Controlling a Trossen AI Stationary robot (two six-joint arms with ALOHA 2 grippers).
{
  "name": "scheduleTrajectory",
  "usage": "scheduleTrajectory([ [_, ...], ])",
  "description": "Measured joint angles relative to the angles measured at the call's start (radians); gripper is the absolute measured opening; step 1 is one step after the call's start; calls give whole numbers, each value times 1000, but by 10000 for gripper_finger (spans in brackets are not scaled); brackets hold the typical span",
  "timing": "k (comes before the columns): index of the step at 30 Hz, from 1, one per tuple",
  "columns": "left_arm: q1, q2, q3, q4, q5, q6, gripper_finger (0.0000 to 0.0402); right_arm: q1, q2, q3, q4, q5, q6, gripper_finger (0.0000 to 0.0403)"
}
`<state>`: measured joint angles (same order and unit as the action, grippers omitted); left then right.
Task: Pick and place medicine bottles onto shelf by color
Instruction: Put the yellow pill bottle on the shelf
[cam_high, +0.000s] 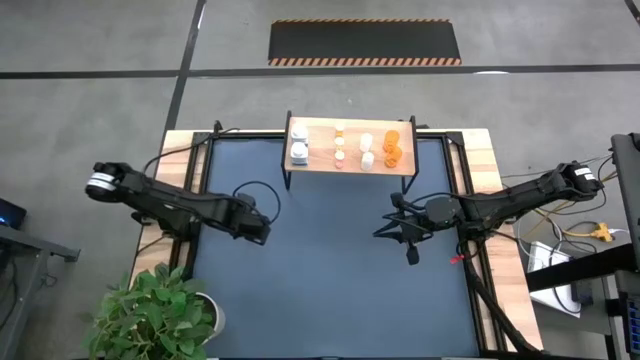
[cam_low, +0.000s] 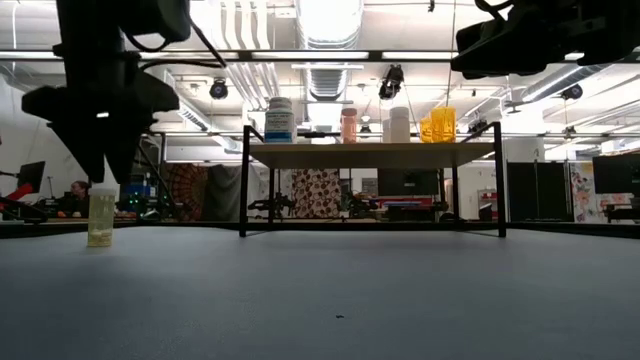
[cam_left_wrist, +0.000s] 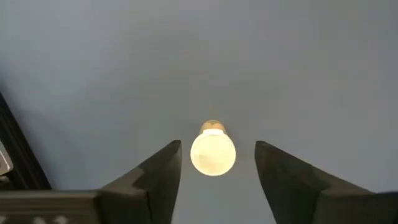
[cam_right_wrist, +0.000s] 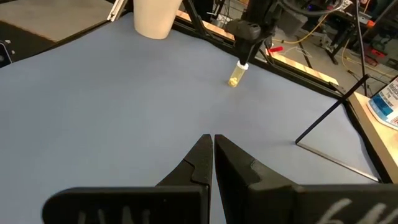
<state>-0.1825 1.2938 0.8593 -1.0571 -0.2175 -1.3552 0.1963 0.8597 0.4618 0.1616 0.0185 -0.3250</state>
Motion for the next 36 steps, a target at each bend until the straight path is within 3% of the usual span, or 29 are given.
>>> scheduleTrajectory([
  [4, 0, 34, -1, 0, 0, 0, 201, 0, 0, 0, 0, 0, 3, 9],
  [16, 0, 80, -1, -1, 2, 12, 200, 0, 0, 0, -8, 0, 20, 9],
  [28, 0, 89, -1, 0, 22, 28, 98, 0, 0, 0, -27, 0, 45, 9],
  [36, 0, 87, 10, 1, 41, 38, 105, 0, 0, 0, -31, 0, 45, 9],
])
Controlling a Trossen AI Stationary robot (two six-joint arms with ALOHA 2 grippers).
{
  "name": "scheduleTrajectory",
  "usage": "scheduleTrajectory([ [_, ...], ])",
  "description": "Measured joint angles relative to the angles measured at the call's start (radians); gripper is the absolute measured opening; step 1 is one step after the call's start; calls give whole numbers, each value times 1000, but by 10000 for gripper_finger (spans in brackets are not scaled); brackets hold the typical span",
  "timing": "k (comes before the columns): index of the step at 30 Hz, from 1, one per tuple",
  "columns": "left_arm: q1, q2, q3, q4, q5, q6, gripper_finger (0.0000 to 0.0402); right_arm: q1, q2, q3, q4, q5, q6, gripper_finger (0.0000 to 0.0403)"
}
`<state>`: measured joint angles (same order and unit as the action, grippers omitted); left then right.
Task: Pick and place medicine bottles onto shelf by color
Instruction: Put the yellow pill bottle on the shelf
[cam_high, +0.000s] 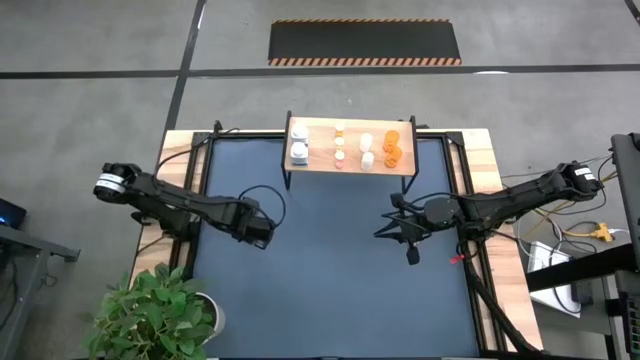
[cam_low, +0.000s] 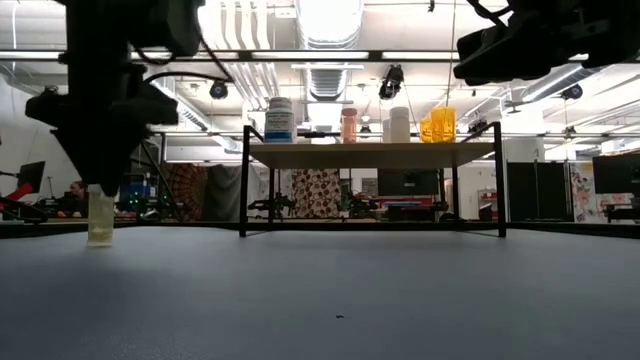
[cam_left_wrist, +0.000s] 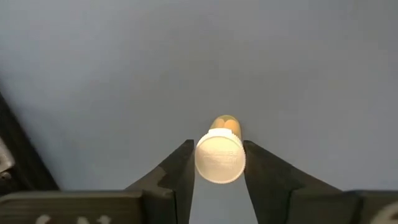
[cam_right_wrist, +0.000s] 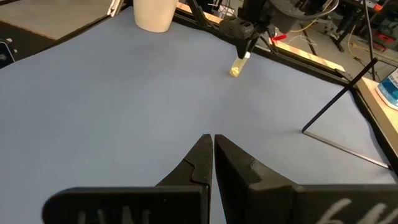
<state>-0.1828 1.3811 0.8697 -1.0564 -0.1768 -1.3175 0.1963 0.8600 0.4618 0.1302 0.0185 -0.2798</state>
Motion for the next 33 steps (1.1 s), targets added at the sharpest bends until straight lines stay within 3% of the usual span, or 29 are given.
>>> scheduleTrajectory([
  [5, 0, -1, 78, 15, 64, 88, 107, 0, -12, 0, -42, 0, 8, 9],
  [13, -3, -1, 255, 193, 195, 406, 108, 0, -91, 2, -172, 0, 48, 9],
  [21, -3, -1, 392, 417, 209, 709, 108, 0, -199, 3, -244, 0, 25, 9],
  [24, -3, -2, 436, 494, 172, 834, 108, 0, -226, 3, -257, 0, 13, 9],
  [33, 6, -1, 580, 700, -158, 1391, 109, 0, -242, 3, -258, 0, -9, 9],
])
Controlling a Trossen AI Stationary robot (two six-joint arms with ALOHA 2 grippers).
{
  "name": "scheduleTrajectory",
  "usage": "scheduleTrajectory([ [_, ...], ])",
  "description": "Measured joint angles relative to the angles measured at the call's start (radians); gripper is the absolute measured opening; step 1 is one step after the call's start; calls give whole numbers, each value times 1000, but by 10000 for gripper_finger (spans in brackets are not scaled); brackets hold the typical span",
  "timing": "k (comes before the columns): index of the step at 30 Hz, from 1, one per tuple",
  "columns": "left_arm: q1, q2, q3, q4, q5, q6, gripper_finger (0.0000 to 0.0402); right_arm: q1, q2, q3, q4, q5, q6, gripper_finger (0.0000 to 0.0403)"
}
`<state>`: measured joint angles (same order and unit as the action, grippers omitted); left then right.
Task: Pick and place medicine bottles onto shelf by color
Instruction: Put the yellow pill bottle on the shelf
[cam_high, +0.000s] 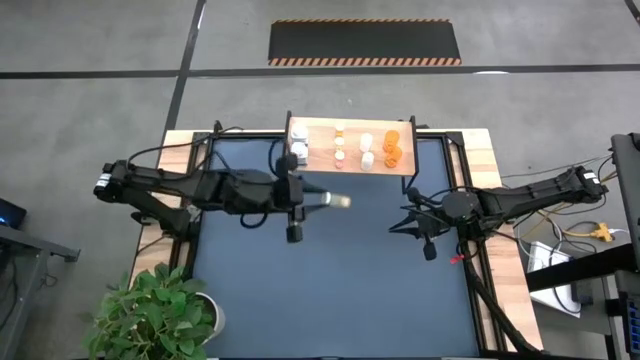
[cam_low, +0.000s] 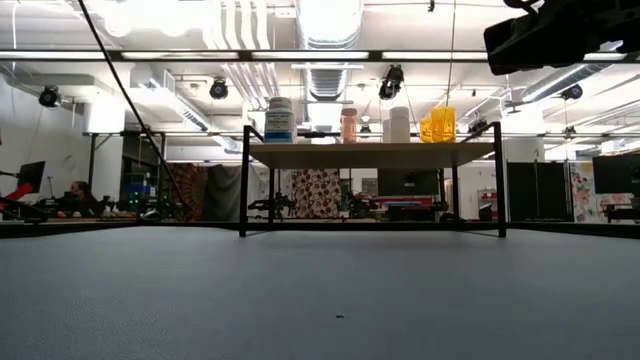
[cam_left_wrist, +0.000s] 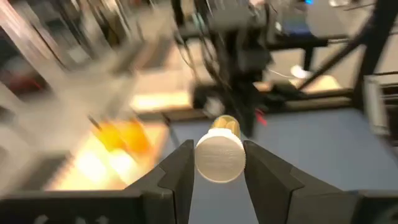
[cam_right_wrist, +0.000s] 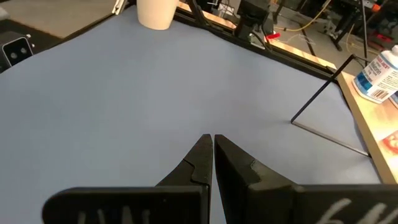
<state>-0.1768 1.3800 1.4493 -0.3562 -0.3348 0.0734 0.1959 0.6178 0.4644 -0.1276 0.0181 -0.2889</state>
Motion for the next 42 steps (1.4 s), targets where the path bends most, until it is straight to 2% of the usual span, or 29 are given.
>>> scheduleTrajectory([
  [3, 31, 0, 33, 72, -34, 162, 109, 0, 0, 0, 0, 0, 1, 9],
  [6, 92, 6, 57, 126, -40, 255, 109, 0, 0, 0, 1, 0, 1, 9],
  [15, 339, 118, 191, 123, -33, 283, 109, 0, 0, 0, 5, 0, 28, 9],
  [21, 468, 271, 388, -63, -19, 301, 109, 0, 0, 0, 5, 0, 35, 9],
  [28, 557, 460, 722, -459, -19, 324, 109, 0, 0, 0, 5, 0, 54, 9],
  [31, 588, 529, 826, -606, -19, 356, 109, 0, 0, 0, 5, 0, 54, 9],
  [35, 618, 593, 885, -715, -16, 401, 109, 0, 0, 0, 5, 1, 54, 9],
  [42, 629, 646, 860, -749, -11, 494, 109, 0, 0, 0, 5, 1, 54, 9],
])
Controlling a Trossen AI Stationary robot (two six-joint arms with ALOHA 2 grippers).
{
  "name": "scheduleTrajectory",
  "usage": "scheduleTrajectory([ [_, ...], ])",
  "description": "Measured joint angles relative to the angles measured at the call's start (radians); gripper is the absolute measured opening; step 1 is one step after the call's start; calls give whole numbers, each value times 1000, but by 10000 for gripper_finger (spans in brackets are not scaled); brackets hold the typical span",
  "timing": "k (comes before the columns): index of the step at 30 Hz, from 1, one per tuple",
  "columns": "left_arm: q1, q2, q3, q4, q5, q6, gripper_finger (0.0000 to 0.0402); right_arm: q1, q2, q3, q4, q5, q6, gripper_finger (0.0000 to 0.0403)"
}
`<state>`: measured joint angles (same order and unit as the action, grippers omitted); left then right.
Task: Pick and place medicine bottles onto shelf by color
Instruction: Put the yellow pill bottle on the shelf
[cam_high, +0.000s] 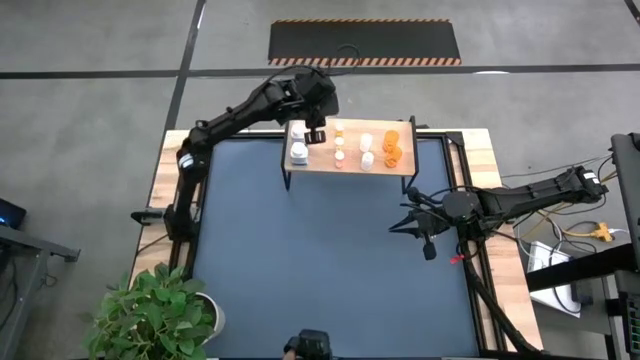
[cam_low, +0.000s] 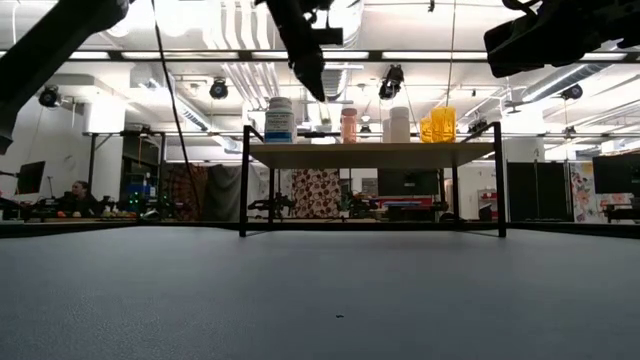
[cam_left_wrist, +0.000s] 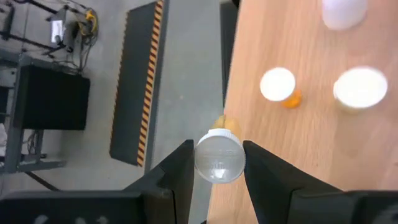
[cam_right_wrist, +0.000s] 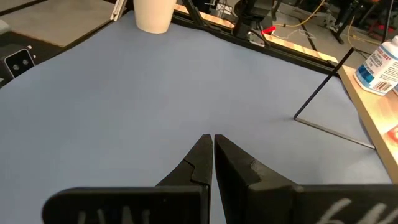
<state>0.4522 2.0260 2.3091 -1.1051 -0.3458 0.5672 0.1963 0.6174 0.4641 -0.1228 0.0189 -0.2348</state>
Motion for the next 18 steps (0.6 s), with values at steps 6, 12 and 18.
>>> scheduleTrajectory([
  [6, -1, 35, -19, -5, 5, 45, 109, 0, 0, 0, 0, 0, 0, 9],
  [12, 0, 57, -25, -7, 8, 42, 109, 0, 0, 0, 0, 1, 0, 9],
  [18, -1, 65, -25, -25, 66, 14, 109, 0, 0, 0, 0, 1, 9, 9],
])
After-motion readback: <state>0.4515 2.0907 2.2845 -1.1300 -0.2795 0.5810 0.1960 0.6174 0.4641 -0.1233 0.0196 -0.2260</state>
